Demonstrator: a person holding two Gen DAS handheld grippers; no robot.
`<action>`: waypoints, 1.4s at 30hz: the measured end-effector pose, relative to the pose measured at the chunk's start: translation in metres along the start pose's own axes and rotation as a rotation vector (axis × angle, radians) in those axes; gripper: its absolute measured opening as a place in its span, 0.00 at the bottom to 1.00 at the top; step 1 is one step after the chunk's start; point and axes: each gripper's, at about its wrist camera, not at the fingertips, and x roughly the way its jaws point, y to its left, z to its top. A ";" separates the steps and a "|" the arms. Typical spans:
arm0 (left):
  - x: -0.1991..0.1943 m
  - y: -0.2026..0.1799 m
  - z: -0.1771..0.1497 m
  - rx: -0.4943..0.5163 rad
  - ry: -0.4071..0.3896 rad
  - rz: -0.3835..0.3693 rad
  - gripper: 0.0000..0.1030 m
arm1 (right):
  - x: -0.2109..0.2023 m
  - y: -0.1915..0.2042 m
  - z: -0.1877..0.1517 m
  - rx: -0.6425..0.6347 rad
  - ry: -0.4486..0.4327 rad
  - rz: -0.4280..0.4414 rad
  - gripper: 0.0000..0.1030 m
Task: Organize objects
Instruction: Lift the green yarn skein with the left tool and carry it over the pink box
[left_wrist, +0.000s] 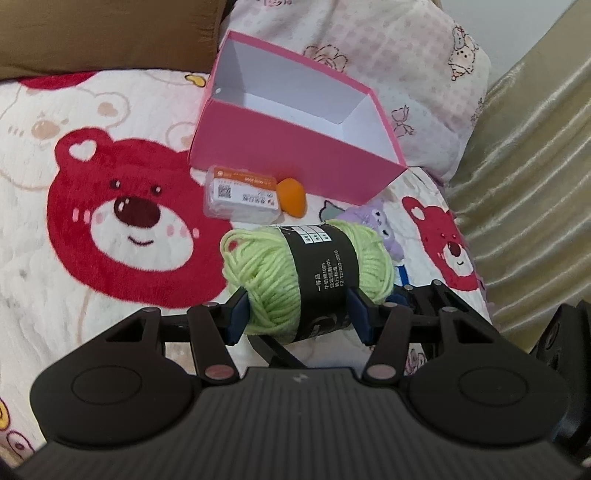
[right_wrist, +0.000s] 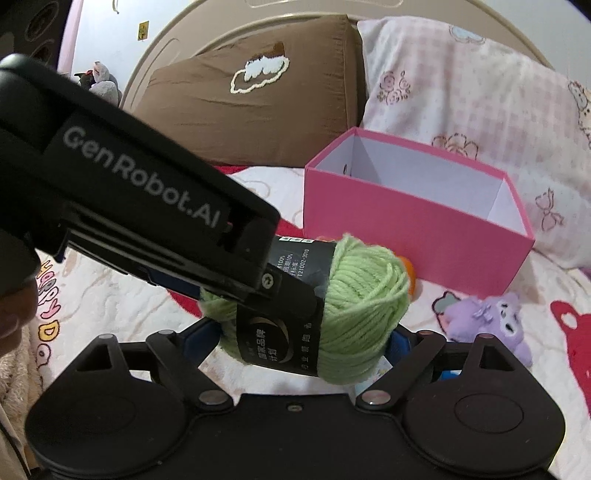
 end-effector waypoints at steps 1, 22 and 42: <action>-0.001 -0.002 0.004 0.009 -0.001 -0.002 0.52 | -0.001 -0.001 0.002 -0.004 -0.007 -0.005 0.90; -0.042 -0.069 0.051 0.149 -0.081 -0.012 0.52 | -0.036 -0.038 0.053 0.071 -0.072 0.036 0.88; -0.041 -0.091 0.099 0.143 -0.094 -0.041 0.55 | -0.047 -0.074 0.121 -0.081 -0.036 0.099 0.88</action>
